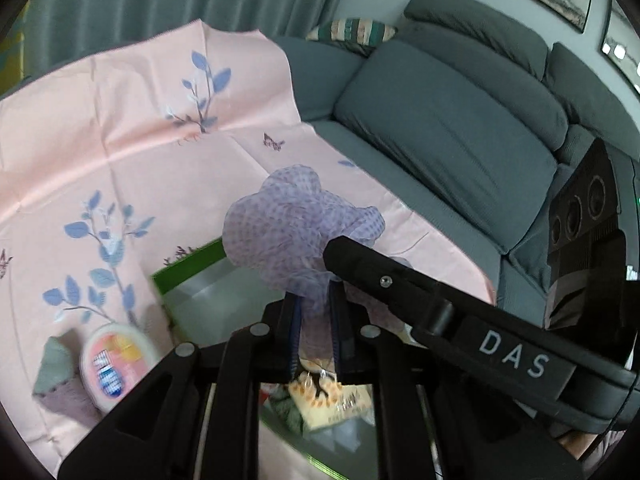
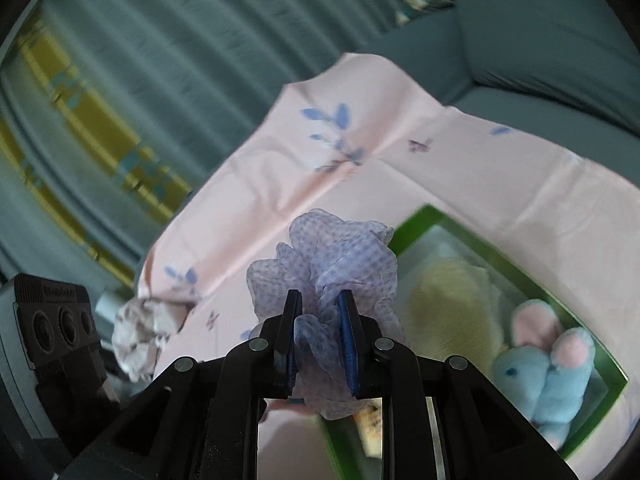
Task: Organize soft objects
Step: 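Carry the bath puff into the green box and open the right gripper, then move the right gripper back to the grey-purple towel, then grasp the grey-purple towel with the right gripper and lift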
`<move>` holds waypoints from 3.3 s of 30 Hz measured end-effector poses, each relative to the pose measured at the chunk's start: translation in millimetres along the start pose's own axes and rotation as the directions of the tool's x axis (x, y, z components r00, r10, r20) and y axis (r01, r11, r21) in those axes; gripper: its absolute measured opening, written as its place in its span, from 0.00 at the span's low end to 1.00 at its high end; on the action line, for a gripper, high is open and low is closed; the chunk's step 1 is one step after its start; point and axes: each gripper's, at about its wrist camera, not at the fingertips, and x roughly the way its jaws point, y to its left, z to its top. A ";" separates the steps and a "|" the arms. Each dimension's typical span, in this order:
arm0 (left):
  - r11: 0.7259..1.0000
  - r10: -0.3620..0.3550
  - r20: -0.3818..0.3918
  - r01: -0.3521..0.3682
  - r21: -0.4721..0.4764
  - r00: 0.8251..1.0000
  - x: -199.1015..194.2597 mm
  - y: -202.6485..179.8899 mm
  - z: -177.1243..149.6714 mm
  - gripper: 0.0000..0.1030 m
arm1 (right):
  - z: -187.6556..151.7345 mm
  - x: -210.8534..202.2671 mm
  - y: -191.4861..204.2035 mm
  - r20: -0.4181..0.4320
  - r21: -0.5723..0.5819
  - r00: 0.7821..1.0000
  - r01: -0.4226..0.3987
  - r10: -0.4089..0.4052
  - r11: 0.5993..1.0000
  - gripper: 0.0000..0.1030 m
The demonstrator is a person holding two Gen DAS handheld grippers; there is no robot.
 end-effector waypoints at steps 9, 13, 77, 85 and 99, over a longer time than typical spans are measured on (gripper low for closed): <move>0.997 0.045 -0.091 -0.051 -0.062 0.995 45.6 12.8 -5.1 0.09 | -0.5 45.2 -39.0 -0.087 0.113 0.990 0.124 -0.114 0.986 0.21; 0.995 0.054 -0.108 -0.063 -0.083 0.993 46.0 13.6 -9.6 0.20 | -2.9 50.6 -43.7 -0.110 0.108 0.978 0.190 -0.178 0.976 0.21; 0.744 0.391 -0.014 -0.325 -0.583 0.920 -216.7 213.6 -201.7 0.58 | -162.0 219.7 191.1 -0.226 -0.558 0.812 0.344 -0.537 0.755 0.38; 0.733 0.394 -0.012 -0.322 -0.599 0.919 -219.1 219.0 -202.9 0.58 | -162.0 168.5 202.6 -0.396 -0.494 0.882 0.028 -0.253 0.869 0.15; 0.730 0.315 -0.097 -0.306 -0.612 0.944 -189.8 225.1 -209.0 0.58 | -234.7 134.9 181.5 -0.647 -0.504 0.730 -0.193 -0.220 0.842 0.24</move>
